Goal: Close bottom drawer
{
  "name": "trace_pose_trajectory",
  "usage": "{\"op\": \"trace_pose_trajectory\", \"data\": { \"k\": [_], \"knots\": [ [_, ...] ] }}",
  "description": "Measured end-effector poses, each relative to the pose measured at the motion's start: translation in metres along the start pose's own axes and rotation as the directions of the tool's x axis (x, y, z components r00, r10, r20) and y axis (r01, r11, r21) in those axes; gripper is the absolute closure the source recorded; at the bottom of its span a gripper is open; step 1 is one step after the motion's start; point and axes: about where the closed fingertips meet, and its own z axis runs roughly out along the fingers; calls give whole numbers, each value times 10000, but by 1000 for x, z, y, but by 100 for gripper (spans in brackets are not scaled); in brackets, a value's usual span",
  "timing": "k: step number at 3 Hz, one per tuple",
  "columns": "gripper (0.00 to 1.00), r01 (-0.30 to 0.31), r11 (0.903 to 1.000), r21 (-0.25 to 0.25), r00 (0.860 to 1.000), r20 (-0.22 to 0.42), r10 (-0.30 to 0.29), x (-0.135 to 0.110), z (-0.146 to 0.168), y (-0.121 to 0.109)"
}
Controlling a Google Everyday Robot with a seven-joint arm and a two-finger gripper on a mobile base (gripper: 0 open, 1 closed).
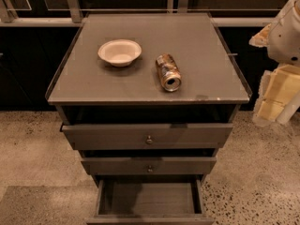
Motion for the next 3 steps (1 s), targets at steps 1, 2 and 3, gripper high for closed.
{"op": "trace_pose_trajectory", "data": {
  "k": [1,2,3],
  "knots": [
    [0,0,10000,0,10000,0,0,0,0,0],
    [0,112,9994,325,9999,39,-113,-4,-8,1],
    [0,-135,9994,305,9987,488,120,10,12,14]
  ]
}}
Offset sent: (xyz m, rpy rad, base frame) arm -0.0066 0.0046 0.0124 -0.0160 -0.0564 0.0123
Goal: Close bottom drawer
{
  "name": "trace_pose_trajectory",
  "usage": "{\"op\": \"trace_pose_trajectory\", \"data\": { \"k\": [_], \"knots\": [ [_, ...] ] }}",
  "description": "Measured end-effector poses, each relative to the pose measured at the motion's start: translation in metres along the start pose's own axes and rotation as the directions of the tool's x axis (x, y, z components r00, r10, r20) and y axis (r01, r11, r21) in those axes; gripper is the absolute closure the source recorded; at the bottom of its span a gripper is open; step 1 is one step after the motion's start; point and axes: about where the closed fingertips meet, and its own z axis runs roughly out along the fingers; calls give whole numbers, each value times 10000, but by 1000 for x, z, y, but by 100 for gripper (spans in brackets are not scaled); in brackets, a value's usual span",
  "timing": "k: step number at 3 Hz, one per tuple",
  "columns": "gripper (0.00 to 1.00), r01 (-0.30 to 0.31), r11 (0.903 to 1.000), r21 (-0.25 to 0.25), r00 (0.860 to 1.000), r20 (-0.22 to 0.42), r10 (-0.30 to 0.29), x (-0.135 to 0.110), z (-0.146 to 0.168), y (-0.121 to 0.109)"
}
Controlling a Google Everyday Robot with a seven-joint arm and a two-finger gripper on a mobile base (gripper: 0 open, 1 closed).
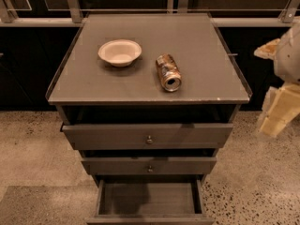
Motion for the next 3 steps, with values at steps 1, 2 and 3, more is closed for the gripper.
{"op": "trace_pose_trajectory", "data": {
  "k": [1,2,3],
  "knots": [
    [0,-603,9971,-455,9940,884,642,26,52,25],
    [0,-1645,9756,-1456,9572,2154,1936,48,133,67],
    [0,-2378,9380,-2521,9152,2653,3033,58,220,104]
  ]
}}
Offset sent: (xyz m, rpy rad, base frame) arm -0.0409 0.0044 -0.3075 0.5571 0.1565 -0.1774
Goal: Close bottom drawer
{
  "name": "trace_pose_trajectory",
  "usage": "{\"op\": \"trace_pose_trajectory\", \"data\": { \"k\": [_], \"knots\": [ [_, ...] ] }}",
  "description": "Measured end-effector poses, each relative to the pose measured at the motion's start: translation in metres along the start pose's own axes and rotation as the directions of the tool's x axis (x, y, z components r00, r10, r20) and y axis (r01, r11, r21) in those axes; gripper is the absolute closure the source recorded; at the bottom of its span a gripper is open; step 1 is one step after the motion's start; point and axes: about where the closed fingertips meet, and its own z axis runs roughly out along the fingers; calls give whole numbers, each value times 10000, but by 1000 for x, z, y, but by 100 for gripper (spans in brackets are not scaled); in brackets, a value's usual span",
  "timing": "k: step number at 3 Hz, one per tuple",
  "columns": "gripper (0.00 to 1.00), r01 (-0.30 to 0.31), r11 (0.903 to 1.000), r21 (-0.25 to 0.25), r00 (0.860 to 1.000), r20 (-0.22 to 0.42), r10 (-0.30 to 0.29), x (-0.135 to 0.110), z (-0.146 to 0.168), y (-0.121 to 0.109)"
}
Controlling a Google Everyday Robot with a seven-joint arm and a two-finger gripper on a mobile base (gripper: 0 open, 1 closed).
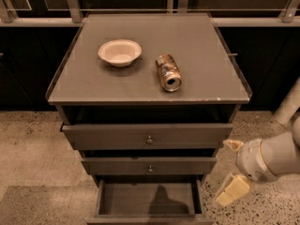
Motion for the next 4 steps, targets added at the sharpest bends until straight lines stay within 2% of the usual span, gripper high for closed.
{"op": "trace_pose_trajectory", "data": {
  "k": [1,2,3,4],
  "knots": [
    [0,-171,9998,-76,9998,53,171,7,12,-2],
    [0,-215,9986,487,9998,6,215,9,6,9],
    [0,-551,9953,797,9980,358,524,20,31,9],
    [0,-1360,9906,150,9858,1018,1338,50,102,9]
  ]
}}
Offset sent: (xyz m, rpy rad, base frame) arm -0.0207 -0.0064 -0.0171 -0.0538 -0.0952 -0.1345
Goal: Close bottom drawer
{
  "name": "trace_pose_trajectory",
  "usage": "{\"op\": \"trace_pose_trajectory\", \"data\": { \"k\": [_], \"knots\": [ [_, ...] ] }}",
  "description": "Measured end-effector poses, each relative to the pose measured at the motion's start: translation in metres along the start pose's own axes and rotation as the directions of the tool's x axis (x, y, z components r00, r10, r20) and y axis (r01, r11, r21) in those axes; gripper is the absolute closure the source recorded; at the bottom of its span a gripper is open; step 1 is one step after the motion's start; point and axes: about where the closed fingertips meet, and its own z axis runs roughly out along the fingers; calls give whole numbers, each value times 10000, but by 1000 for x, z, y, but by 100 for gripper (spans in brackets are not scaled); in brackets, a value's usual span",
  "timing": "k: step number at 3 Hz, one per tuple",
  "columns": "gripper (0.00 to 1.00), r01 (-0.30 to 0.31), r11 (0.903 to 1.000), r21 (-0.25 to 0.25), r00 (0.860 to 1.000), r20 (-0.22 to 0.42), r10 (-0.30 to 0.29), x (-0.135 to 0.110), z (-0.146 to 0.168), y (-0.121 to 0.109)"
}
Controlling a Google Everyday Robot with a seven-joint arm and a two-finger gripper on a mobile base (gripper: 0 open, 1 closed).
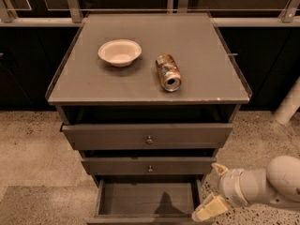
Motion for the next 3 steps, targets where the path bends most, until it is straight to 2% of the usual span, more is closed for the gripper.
{"op": "trace_pose_trajectory", "data": {
  "k": [1,2,3],
  "knots": [
    [0,-858,9955,-401,9937,692,884,34,57,-4],
    [0,-1592,9832,-889,9826,817,1665,67,104,-3],
    [0,-2170,9681,-1250,9718,656,2263,92,140,-1]
  ]
}}
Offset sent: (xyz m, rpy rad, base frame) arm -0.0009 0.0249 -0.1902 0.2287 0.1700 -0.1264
